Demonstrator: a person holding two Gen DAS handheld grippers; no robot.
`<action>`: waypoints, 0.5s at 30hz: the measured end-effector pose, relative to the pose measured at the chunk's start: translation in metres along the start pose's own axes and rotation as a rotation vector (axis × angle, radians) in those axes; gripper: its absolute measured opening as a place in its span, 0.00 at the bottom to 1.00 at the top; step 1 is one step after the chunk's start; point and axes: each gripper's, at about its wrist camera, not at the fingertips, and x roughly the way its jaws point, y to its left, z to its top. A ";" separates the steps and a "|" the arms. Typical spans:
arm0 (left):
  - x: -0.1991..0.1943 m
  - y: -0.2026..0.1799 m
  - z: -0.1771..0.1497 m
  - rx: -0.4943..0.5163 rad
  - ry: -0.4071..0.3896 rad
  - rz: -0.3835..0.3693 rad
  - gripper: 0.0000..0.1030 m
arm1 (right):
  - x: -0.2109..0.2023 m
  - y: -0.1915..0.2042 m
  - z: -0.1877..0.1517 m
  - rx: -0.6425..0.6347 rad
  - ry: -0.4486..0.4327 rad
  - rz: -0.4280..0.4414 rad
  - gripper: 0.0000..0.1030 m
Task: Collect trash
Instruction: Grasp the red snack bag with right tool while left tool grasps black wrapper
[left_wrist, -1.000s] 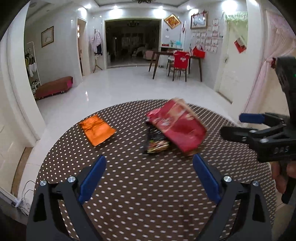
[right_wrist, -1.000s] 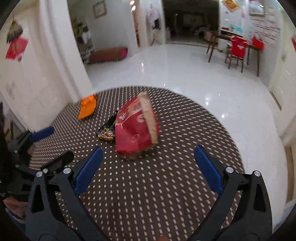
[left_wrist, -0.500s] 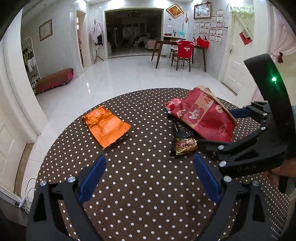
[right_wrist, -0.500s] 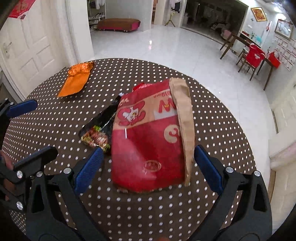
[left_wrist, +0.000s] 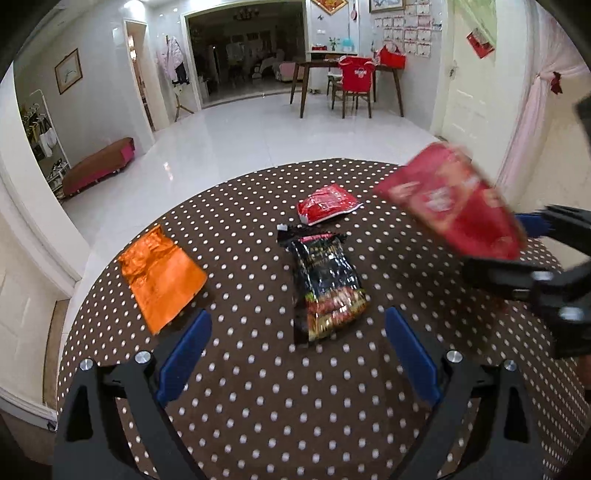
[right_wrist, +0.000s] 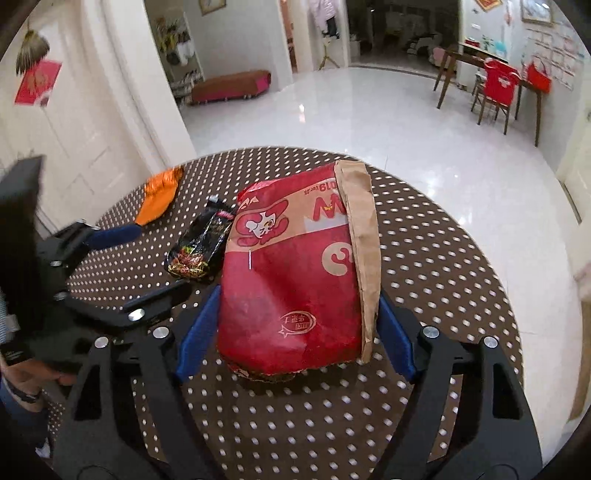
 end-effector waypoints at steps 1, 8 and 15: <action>0.005 -0.001 0.003 -0.003 0.007 0.004 0.90 | -0.003 -0.001 -0.002 0.007 -0.008 -0.003 0.75; 0.023 -0.012 0.010 0.000 0.024 -0.070 0.45 | -0.026 -0.026 -0.015 0.068 -0.053 0.010 0.75; 0.014 -0.018 0.002 -0.068 0.006 -0.149 0.30 | -0.055 -0.038 -0.031 0.121 -0.100 0.025 0.75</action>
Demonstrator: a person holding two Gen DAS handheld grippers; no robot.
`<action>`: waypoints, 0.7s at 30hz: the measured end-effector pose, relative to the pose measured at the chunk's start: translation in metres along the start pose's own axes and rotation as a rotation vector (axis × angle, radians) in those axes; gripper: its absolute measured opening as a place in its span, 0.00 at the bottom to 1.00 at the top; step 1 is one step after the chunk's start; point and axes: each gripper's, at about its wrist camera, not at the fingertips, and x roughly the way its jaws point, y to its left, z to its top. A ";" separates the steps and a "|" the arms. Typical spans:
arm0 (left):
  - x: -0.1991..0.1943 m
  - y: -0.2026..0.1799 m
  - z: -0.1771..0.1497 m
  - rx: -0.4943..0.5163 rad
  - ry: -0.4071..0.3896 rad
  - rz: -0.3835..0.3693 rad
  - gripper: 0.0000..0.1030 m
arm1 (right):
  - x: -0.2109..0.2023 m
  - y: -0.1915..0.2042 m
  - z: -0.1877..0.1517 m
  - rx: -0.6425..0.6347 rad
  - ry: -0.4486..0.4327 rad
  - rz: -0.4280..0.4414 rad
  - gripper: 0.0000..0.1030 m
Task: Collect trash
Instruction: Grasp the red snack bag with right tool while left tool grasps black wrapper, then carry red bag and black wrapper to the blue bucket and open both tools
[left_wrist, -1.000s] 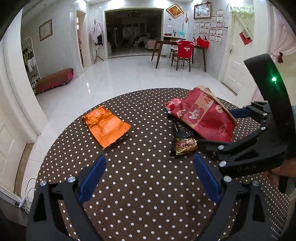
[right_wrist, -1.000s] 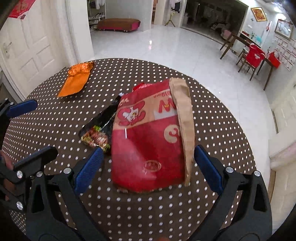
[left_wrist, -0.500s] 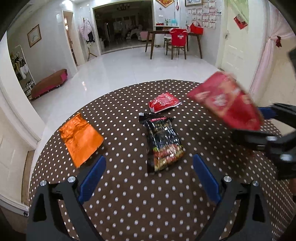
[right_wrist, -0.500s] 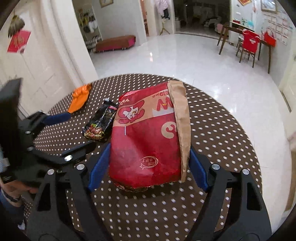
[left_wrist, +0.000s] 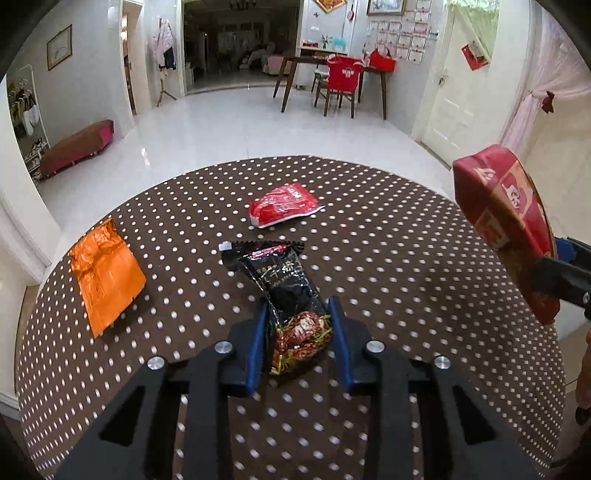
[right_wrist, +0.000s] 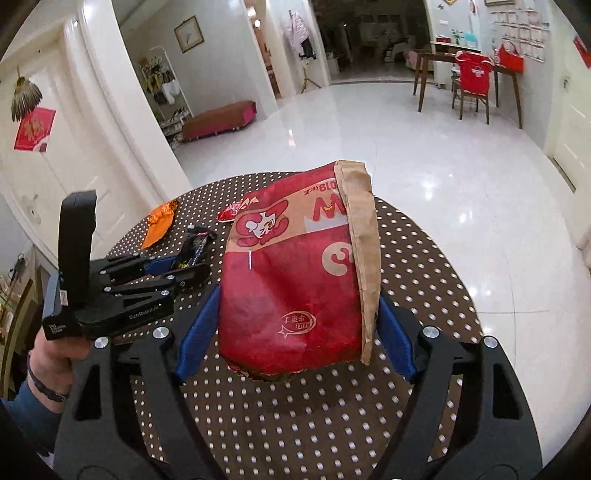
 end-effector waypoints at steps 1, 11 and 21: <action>-0.003 -0.003 -0.003 -0.001 -0.008 -0.008 0.30 | -0.007 -0.002 -0.002 0.006 -0.009 0.000 0.75; -0.055 -0.041 -0.024 0.010 -0.113 -0.062 0.30 | -0.067 -0.010 -0.018 0.038 -0.086 -0.005 0.75; -0.130 -0.097 -0.040 0.077 -0.233 -0.127 0.30 | -0.138 -0.025 -0.029 0.055 -0.183 0.009 0.75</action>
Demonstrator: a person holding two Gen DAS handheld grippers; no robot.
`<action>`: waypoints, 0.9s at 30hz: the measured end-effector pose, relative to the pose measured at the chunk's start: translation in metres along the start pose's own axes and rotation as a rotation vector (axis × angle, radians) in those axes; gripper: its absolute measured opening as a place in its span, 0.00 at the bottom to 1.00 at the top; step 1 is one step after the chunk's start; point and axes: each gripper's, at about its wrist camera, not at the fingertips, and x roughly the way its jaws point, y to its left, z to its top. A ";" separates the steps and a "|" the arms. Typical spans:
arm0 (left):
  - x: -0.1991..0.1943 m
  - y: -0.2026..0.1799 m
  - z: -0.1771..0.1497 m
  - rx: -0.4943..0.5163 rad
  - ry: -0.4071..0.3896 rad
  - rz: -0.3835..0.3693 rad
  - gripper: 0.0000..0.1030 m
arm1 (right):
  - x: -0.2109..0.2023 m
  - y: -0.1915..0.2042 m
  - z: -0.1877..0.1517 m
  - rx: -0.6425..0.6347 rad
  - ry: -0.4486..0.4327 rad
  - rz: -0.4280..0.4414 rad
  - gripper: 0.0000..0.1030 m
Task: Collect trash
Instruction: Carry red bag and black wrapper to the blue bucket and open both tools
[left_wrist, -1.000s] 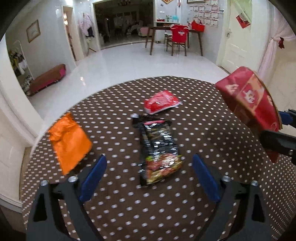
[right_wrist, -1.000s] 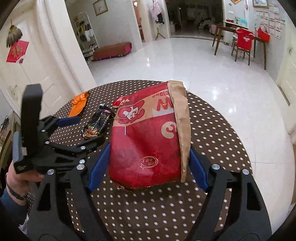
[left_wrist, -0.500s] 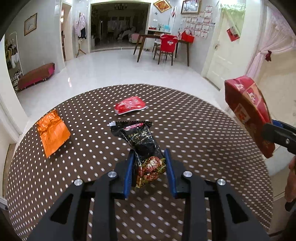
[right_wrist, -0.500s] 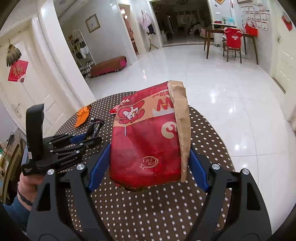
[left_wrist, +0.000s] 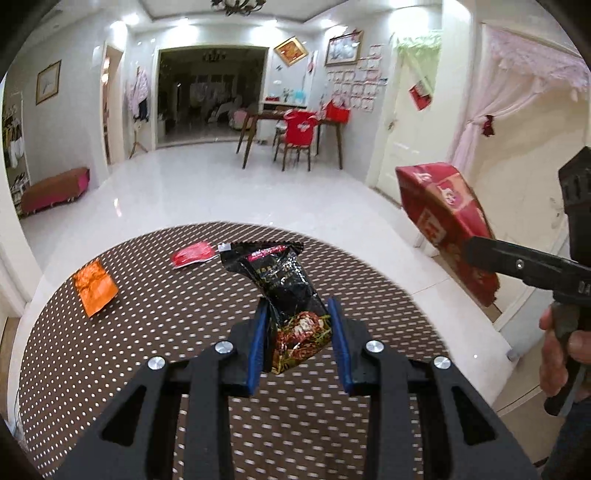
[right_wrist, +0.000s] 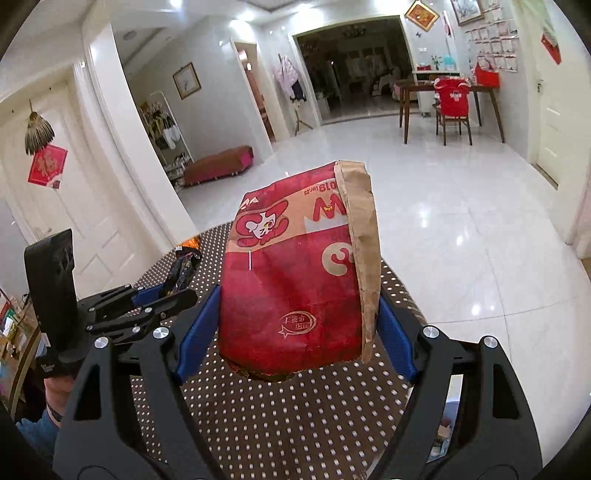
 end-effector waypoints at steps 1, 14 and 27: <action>-0.004 -0.007 0.001 0.006 -0.007 -0.006 0.30 | -0.009 -0.003 0.000 0.006 -0.014 0.001 0.75; -0.018 -0.119 0.003 0.100 -0.044 -0.152 0.30 | -0.094 -0.062 -0.020 0.092 -0.111 -0.093 0.75; 0.057 -0.228 -0.039 0.239 0.131 -0.268 0.30 | -0.113 -0.180 -0.103 0.357 -0.038 -0.211 0.76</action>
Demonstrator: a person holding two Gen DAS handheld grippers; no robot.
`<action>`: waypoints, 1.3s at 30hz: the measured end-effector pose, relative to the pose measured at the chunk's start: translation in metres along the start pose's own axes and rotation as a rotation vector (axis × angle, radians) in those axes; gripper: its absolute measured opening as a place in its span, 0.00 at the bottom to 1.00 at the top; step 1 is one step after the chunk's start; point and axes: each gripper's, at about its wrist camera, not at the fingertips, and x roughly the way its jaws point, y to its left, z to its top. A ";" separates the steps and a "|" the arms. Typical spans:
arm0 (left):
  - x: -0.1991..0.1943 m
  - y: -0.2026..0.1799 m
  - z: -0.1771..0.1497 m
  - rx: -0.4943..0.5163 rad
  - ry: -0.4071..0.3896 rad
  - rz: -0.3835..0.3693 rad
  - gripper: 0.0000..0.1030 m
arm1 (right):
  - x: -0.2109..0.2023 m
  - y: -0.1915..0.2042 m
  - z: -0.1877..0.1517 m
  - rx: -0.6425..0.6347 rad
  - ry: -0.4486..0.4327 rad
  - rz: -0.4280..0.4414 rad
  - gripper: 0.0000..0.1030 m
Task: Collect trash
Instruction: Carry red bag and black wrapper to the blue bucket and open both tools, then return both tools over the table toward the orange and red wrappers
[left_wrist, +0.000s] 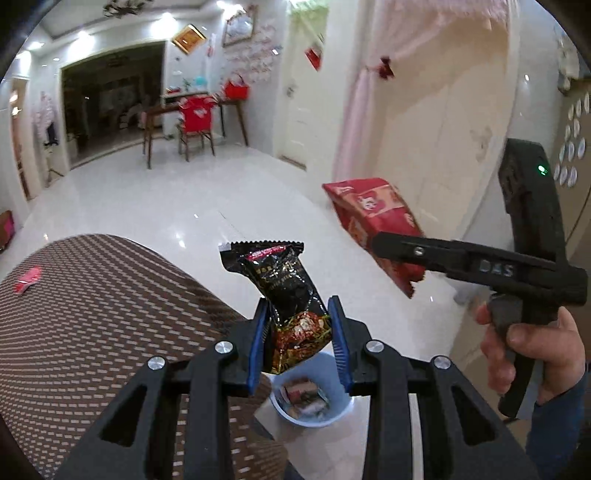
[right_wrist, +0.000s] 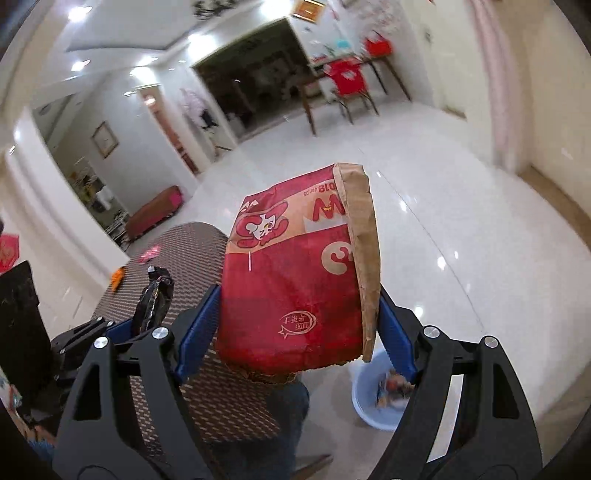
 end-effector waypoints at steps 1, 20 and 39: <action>0.009 -0.004 -0.002 0.007 0.017 -0.003 0.30 | 0.004 -0.009 -0.003 0.018 0.012 -0.009 0.76; 0.162 -0.029 -0.020 0.065 0.323 0.044 0.38 | 0.074 -0.137 -0.064 0.272 0.200 -0.028 0.76; 0.175 -0.050 -0.025 0.052 0.355 0.093 0.93 | 0.071 -0.179 -0.081 0.425 0.199 -0.117 0.94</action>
